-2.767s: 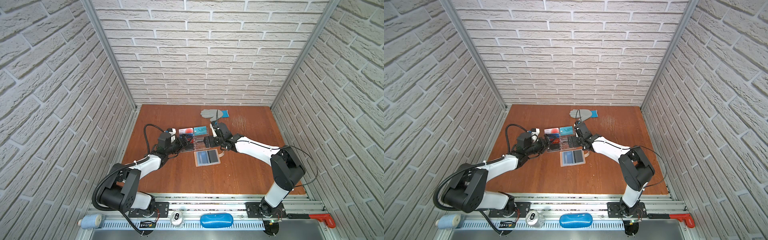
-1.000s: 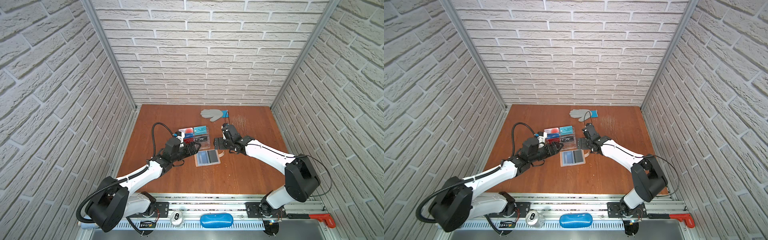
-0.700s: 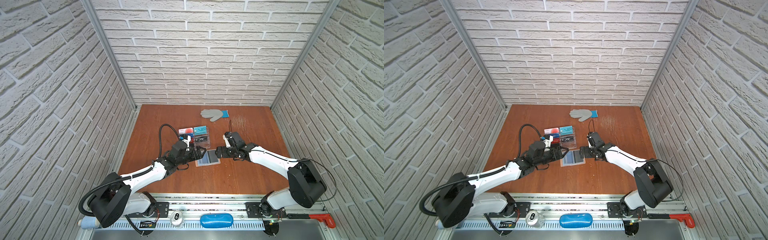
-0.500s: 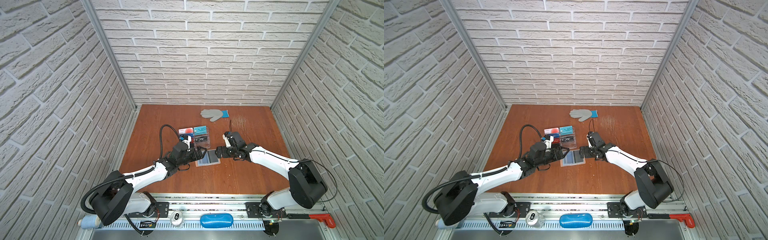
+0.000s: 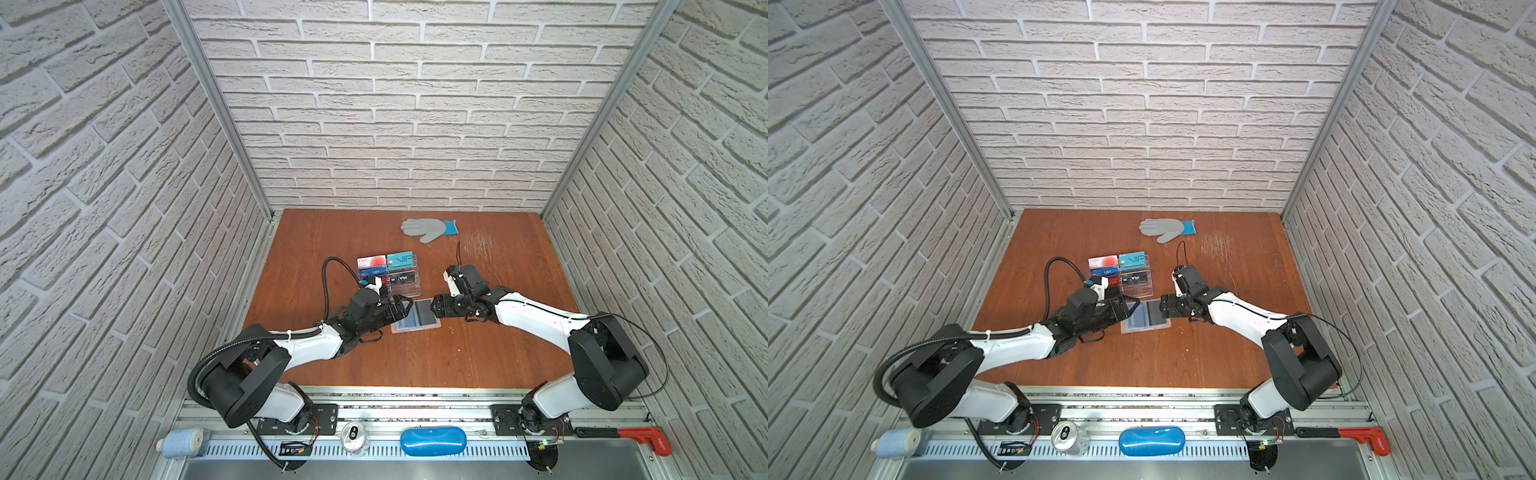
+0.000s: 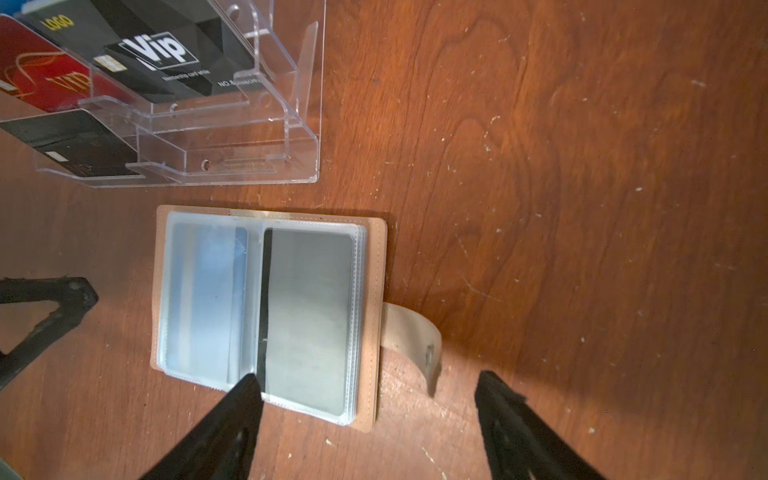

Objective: Take the credit cards out of the card holder

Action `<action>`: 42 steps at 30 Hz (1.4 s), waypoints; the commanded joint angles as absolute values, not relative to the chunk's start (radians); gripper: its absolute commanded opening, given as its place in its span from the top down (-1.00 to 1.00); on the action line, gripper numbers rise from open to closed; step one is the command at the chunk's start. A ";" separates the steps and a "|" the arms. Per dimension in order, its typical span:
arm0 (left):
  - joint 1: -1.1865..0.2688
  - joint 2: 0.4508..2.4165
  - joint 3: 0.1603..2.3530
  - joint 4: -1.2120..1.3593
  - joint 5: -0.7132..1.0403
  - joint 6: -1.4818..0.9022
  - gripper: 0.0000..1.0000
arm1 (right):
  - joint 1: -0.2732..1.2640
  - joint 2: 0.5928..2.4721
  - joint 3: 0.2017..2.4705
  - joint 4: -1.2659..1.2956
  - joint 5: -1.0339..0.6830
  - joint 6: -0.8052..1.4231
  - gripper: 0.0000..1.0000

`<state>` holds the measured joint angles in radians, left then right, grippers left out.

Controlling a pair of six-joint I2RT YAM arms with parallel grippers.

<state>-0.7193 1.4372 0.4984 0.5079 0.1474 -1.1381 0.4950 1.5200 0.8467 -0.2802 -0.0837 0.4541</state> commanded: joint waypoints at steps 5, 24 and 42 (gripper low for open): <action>-0.699 1.535 0.511 0.699 0.198 -1.187 -0.96 | 0.500 1.571 0.850 -0.250 -0.113 0.453 -0.50; -0.681 1.614 0.510 0.758 0.204 -1.203 -0.96 | 0.500 1.643 0.873 -0.230 -0.150 0.461 0.06; -0.696 1.667 0.529 0.793 0.219 -1.213 -0.96 | 0.500 1.669 0.875 -0.215 -0.189 0.473 0.35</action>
<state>-0.6895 1.6474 0.5064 0.7441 0.2119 -1.2087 0.4950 1.6615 0.8600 -0.2398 -0.1764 0.4641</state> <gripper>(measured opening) 0.982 0.331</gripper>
